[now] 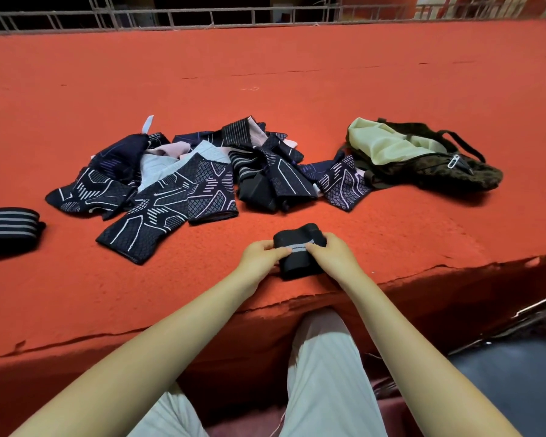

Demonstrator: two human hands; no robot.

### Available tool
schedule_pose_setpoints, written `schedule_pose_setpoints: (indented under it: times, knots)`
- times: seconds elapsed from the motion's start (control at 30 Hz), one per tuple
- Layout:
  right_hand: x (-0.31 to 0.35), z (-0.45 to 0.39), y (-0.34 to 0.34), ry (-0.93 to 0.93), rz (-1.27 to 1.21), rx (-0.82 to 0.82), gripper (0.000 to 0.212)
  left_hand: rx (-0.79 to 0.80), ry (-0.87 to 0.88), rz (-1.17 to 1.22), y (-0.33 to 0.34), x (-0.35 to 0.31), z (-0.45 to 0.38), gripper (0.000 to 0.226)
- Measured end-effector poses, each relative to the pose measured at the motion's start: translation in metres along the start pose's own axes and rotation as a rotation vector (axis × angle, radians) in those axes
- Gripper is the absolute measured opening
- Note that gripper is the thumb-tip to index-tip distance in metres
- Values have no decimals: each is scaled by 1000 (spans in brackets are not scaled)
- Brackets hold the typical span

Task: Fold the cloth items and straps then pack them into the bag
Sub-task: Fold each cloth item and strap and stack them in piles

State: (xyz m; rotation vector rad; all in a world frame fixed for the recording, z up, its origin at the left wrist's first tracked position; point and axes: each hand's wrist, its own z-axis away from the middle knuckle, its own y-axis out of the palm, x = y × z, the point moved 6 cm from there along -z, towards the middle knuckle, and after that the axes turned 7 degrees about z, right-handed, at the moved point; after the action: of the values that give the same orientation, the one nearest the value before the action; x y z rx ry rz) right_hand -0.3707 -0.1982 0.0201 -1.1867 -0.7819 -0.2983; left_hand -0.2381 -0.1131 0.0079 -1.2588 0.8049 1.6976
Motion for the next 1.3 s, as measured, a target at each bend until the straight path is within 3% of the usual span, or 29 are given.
schedule_pose_setpoints:
  times: [0.2, 0.27, 0.37, 0.53, 0.67, 0.73, 0.97, 1.07, 1.3]
  knots:
    - [21, 9, 17, 25, -276, 114, 10, 20, 30, 135, -15, 4, 11, 22]
    - [37, 12, 28, -11, -340, 108, 15, 9, 28, 152, -31, 3, 14, 21]
    - [66, 15, 49, -69, -376, 100, 26, -66, 33, 203, -72, 1, 22, 21]
    - [139, 26, 110, -211, -342, 241, 29, -208, 96, 258, -163, -7, 44, 23]
    - [204, 35, 156, -350, -264, 200, 28, -383, 97, 312, -231, -16, 67, 14]
    - [236, 39, 180, -398, -235, 200, 32, -503, 98, 274, -267, -22, 76, 9]
    - [338, 25, 263, -407, -235, 332, 43, -811, 251, 67, -400, -65, 87, 35]
    - [389, 11, 295, -441, -216, 330, 44, -926, 305, -50, -450, -82, 79, 36]
    - [440, -23, 359, -471, -22, 343, 50, -1060, 194, -183, -529, -59, 40, 33]
